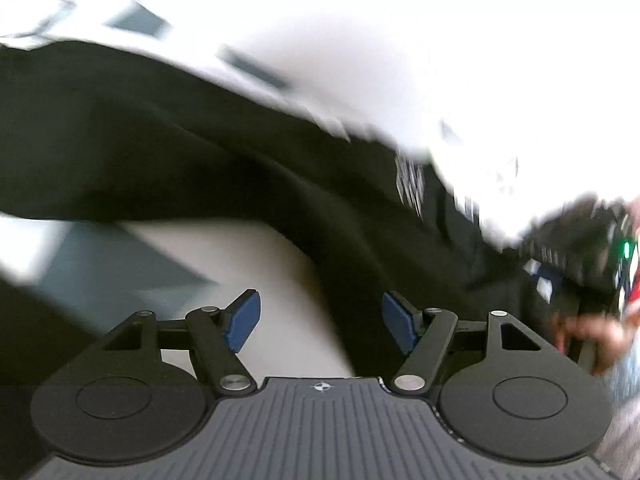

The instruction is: Fold clothes

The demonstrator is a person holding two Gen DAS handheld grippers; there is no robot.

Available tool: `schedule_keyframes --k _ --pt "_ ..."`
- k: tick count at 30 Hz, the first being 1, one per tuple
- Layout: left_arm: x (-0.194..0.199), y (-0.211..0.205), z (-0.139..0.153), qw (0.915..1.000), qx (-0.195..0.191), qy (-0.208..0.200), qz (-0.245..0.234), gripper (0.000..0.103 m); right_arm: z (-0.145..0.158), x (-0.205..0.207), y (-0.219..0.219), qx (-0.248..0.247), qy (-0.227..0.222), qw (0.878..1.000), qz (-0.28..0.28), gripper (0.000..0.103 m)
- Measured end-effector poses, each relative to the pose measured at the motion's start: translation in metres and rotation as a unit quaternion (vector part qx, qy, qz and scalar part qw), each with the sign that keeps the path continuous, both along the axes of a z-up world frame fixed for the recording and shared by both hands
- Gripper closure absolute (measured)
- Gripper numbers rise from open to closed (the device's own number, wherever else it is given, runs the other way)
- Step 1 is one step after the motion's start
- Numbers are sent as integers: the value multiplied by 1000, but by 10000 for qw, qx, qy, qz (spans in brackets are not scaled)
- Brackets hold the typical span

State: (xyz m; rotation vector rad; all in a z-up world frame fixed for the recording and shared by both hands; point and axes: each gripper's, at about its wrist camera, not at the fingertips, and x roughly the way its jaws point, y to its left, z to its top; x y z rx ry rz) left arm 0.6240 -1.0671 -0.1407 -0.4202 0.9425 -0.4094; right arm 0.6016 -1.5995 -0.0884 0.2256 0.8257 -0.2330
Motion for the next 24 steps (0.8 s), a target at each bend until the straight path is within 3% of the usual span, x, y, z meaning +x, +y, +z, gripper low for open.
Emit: schedule_keyframes --k 3,8,12,16,20,24 --pt "-7 76 4 9953 -320 -83 910 34 18 -12 61 444 -261 9961 719 9" --pt "32 175 -21 9842 -333 450 1681 35 22 -21 166 626 -178 9891 1318 21" --pt "66 226 -31 9832 -200 517 1742 35 6 -31 217 654 84 9922 1063 24" --pt "93 247 -41 9851 -125 599 1609 35 -11 -39 256 226 400 9945 936 24" --pt "113 258 -58 9828 -235 858 1617 35 -32 -34 271 -187 585 9973 391 25" --pt "129 261 -64 9824 -462 789 1626 35 -41 -29 275 -292 424 9984 -252 30"
